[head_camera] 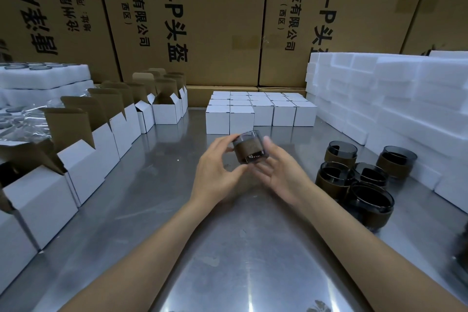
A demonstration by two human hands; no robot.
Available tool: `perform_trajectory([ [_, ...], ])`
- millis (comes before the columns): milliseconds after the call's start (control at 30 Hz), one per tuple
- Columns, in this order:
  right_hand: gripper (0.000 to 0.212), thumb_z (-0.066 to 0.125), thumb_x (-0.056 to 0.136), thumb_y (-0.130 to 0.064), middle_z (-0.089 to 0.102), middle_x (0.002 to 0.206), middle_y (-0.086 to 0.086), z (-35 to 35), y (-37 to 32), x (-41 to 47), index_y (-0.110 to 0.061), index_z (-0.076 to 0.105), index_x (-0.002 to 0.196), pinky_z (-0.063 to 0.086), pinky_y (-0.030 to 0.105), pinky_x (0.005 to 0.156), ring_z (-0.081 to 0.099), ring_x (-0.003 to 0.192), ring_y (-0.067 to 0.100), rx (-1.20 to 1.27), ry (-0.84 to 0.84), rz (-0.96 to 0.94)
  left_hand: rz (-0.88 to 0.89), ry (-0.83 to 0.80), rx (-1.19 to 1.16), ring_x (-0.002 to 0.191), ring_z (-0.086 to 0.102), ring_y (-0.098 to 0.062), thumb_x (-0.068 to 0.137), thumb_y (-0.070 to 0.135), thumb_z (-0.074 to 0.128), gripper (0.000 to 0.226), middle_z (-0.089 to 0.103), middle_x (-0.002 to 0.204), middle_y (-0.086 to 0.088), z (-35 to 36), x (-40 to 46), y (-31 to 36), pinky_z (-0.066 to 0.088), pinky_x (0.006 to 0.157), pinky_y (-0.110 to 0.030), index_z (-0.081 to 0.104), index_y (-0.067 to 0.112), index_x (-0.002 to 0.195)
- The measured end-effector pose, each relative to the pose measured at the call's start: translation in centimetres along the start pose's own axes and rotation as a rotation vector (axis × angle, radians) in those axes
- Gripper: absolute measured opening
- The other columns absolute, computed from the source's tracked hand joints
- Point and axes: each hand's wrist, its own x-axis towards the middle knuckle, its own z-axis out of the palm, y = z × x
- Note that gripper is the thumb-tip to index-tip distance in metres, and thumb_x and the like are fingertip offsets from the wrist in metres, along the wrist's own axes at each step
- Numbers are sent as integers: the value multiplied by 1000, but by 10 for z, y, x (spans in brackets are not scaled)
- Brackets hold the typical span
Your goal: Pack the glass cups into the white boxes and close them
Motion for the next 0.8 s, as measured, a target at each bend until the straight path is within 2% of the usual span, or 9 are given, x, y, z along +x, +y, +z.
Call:
perform_trajectory([
  [100, 66, 45, 84, -65, 69, 105, 5, -3, -7, -4, -14, 56, 124, 53, 28, 72, 69, 92, 18, 4, -91, 185, -82, 46, -100, 104, 63, -13, 70, 8, 84, 62, 62, 120, 4, 1, 1, -2, 48, 91, -20, 57, 13, 127],
  [200, 68, 30, 91, -67, 70, 105, 7, -2, -1, -5, -14, 57, 124, 55, 27, 67, 68, 93, 20, -19, -136, 267, -110, 17, -149, 111, 61, -13, 72, 7, 82, 63, 62, 125, 3, 3, 0, -2, 48, 91, -16, 56, 13, 129],
  [267, 57, 38, 94, -57, 69, 108, 10, 4, 1, -6, -13, 56, 126, 56, 24, 64, 69, 85, 16, 14, -121, 224, -122, -32, -147, 119, 57, -13, 74, 10, 81, 65, 60, 129, 4, 3, 0, -4, 45, 99, -25, 53, 15, 132],
  [333, 47, 56, 91, -39, 70, 104, 10, 6, 3, -5, -10, 54, 128, 56, 22, 63, 69, 78, 13, 31, -75, 95, -135, -82, -136, 126, 50, -10, 75, 15, 81, 72, 54, 136, 7, 3, -1, -5, 39, 106, -26, 46, 20, 138],
  [433, 54, 71, 82, -14, 69, 110, 10, 4, 7, -4, -9, 46, 129, 52, 21, 59, 70, 86, 16, 2, 11, -66, -87, -115, -96, 131, 41, -7, 73, 26, 83, 85, 43, 142, 8, 3, -3, -4, 33, 108, -21, 35, 26, 144],
  [567, 47, 74, 79, -10, 63, 121, 18, 6, 9, -4, -16, 46, 117, 53, 21, 58, 69, 80, 16, -4, 55, -89, 22, -78, 8, 122, 48, -6, 74, 35, 79, 74, 49, 130, 11, 5, -4, 0, 40, 99, -17, 45, 24, 139],
  [633, 57, 77, 74, -16, 61, 122, 17, 8, 9, -4, -13, 45, 122, 55, 23, 63, 68, 78, 15, 7, 38, -92, 22, -50, 15, 115, 54, -7, 75, 32, 75, 66, 55, 122, 13, 5, -4, 1, 43, 96, -19, 50, 21, 135],
  [700, 70, 76, 68, -35, 64, 114, 11, 8, 7, -4, -12, 47, 128, 55, 26, 66, 68, 78, 14, 37, -17, -42, 15, -45, 11, 116, 54, -7, 75, 22, 76, 64, 56, 123, 14, 5, -4, -1, 42, 98, -19, 51, 17, 134],
  [800, 69, 58, 74, -64, 67, 97, 7, 6, 1, -6, -14, 59, 121, 56, 31, 70, 66, 80, 18, 118, -118, 130, -27, -48, 5, 123, 52, -10, 77, 13, 77, 65, 57, 131, 8, 5, -4, -4, 39, 102, -21, 49, 16, 136],
])
